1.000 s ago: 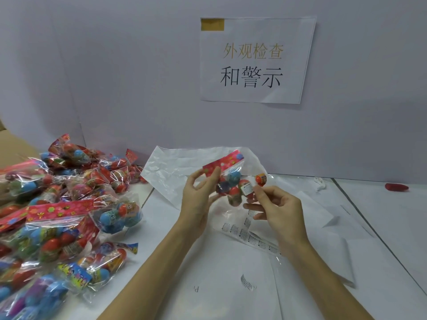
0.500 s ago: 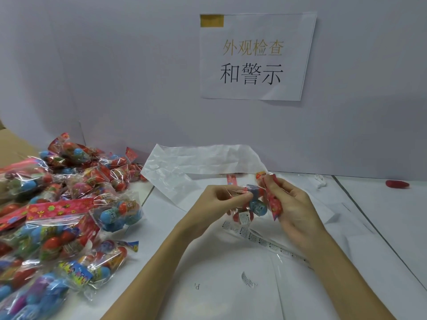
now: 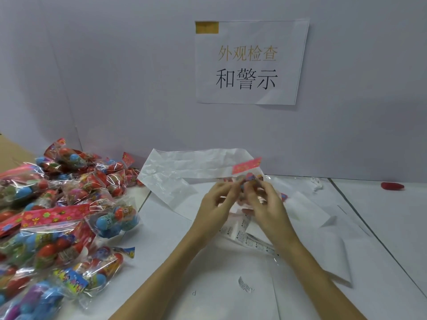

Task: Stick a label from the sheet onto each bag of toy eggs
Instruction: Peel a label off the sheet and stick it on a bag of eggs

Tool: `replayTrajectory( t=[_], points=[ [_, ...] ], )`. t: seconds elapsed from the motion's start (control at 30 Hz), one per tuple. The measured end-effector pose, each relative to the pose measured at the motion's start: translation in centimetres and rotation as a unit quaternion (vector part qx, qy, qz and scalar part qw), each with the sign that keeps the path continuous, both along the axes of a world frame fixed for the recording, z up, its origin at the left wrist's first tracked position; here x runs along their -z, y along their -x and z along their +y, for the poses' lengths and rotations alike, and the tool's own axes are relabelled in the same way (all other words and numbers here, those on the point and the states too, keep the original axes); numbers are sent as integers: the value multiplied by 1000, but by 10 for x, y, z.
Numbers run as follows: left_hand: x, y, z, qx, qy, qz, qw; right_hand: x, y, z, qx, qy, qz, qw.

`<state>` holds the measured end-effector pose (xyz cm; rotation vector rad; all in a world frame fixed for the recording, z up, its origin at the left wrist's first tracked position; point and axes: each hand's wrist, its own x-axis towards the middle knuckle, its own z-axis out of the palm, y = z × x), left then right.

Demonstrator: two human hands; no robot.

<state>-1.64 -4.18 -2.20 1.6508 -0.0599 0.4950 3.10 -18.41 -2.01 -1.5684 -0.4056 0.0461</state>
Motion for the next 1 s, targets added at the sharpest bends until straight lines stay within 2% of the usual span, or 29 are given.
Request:
replayTrajectory(
  t=[0.1,0.17,0.23,0.33,0.37,0.43,0.57,0.63,0.67,0.7,0.73,0.77,0.8,0.83,0.87,0.9,0.93,0.97,1.0],
  points=[
    [-1,-1,-6,-12,7,-35,999,2,-3,-2,11,-13,-2,1000],
    [0,-5,-4,-89,1,-61,994,1,-5,-7,-3,-50,32,998],
    [0,-8,0,-149,23,-28,988,-2,-5,-8,-33,-59,68,995],
    [-3,-9,9,-59,190,60,978,-3,-3,-5,-69,-48,84,993],
    [-4,-9,12,-35,242,61,968,-4,-3,-6,-75,-42,85,993],
    [-4,-10,16,-44,291,40,955,-6,-3,-7,-86,-42,84,992],
    [0,-13,16,-101,273,50,955,-2,1,-4,-75,-19,121,990],
    [0,-12,15,-124,259,71,955,-8,-5,-12,-106,-86,196,971],
    [-1,-12,17,-135,257,78,954,-15,-10,-22,-126,-176,251,943],
    [-2,-12,19,-146,256,85,952,-25,-16,-37,-162,-302,306,888],
    [-2,-13,23,-159,252,90,950,-34,-20,-54,-213,-440,328,808],
    [-2,-13,26,-173,240,95,950,-42,-21,-69,-273,-565,320,710],
    [-3,-13,28,-186,224,100,951,-50,-18,-80,-331,-652,295,615],
    [-4,-12,30,-198,206,106,953,-55,-15,-87,-356,-695,277,560],
    [-4,-11,32,-207,186,109,954,-56,-13,-92,-365,-710,275,535],
    [-4,-10,33,-217,159,109,957,-55,-12,-94,-377,-704,283,531],
    [-5,-9,34,-226,121,107,961,-52,-14,-92,-387,-683,297,544],
    [-6,-6,35,-239,58,102,964,-47,-14,-89,-382,-654,313,573],
    [-5,-5,40,-268,-53,103,957,-42,-14,-85,-366,-625,330,606]
  ],
)
